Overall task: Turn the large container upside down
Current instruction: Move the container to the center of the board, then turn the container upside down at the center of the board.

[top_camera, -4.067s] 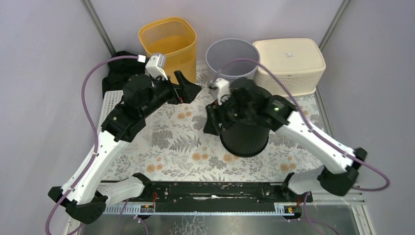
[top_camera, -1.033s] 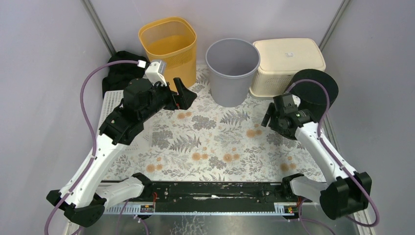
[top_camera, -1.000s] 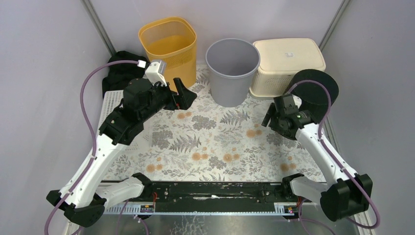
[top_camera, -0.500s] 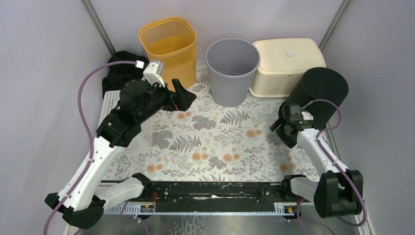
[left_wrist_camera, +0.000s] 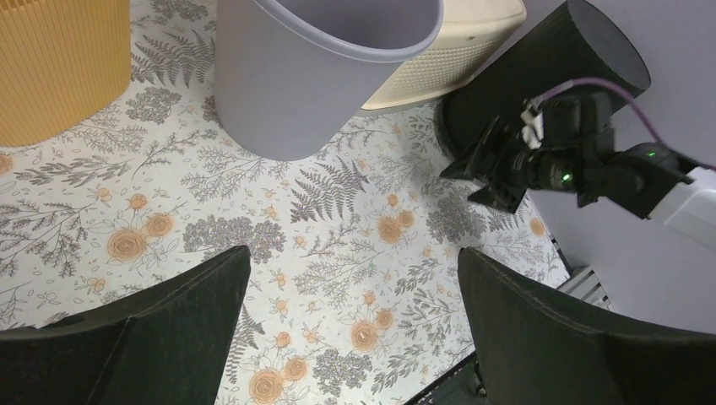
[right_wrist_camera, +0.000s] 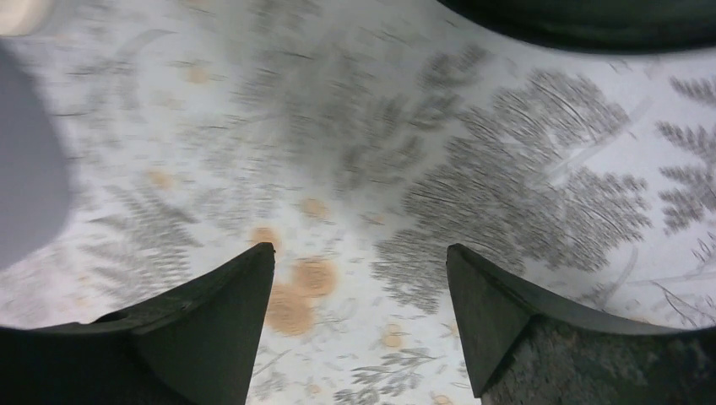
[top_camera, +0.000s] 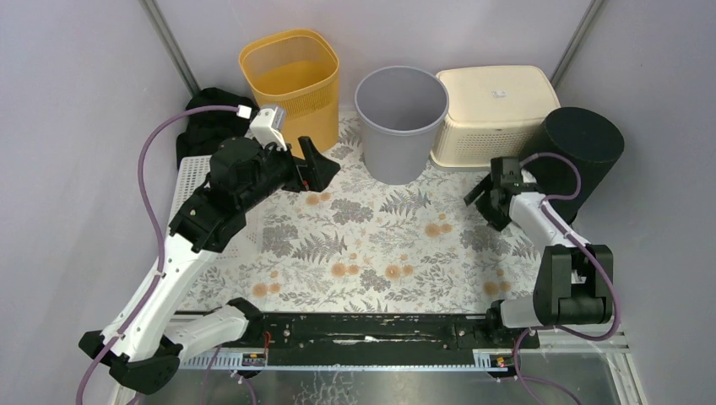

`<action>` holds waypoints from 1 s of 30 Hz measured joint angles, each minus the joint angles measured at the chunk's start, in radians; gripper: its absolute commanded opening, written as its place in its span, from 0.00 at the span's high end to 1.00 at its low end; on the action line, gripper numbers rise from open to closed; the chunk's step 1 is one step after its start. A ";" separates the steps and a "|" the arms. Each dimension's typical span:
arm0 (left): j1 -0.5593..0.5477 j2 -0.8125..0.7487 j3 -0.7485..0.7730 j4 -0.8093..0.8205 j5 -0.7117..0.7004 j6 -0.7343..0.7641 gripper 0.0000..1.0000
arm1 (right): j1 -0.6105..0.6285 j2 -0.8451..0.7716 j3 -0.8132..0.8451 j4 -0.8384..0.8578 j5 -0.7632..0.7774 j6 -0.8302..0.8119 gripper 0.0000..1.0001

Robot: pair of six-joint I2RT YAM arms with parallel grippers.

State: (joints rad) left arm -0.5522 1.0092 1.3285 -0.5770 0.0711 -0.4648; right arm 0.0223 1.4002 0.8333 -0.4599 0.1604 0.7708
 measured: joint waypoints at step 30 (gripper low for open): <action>0.011 0.005 0.124 -0.117 -0.028 0.000 0.00 | 0.539 0.428 1.107 -0.061 -0.236 -0.652 0.23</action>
State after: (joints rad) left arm -0.5411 1.0145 1.4521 -0.6945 0.0429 -0.4652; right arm 0.5617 1.8278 1.9400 -0.5209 -0.0757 0.1184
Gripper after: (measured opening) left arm 1.001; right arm 0.777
